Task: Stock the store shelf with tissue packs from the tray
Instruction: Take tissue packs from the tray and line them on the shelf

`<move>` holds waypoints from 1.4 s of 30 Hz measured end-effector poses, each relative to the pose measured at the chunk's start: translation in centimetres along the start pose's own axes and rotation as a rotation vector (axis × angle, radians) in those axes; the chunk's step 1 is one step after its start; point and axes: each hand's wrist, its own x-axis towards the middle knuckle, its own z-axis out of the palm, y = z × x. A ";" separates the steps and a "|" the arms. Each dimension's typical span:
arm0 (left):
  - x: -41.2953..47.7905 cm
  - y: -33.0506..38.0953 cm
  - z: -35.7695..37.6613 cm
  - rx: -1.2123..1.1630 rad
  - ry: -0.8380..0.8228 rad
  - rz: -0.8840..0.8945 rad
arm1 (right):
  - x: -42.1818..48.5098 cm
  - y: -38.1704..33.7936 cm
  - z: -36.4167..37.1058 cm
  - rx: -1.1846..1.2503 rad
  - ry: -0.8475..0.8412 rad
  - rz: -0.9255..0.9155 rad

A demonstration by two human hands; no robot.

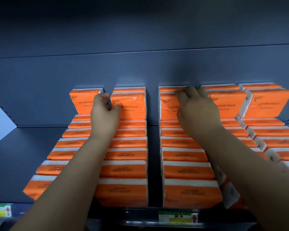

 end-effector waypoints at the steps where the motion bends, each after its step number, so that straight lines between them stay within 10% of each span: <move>1: -0.1 0.1 -0.2 0.012 -0.004 0.012 | 0.0 -0.1 0.0 -0.007 -0.001 -0.001; 21: -5.7 3.7 -3.4 0.742 -0.046 0.440 | -3.2 -8.2 -3.8 0.537 -0.069 0.057; 42: -25.5 -0.1 -27.7 1.156 0.247 0.079 | -16.0 -31.0 -11.7 0.913 -0.155 -0.401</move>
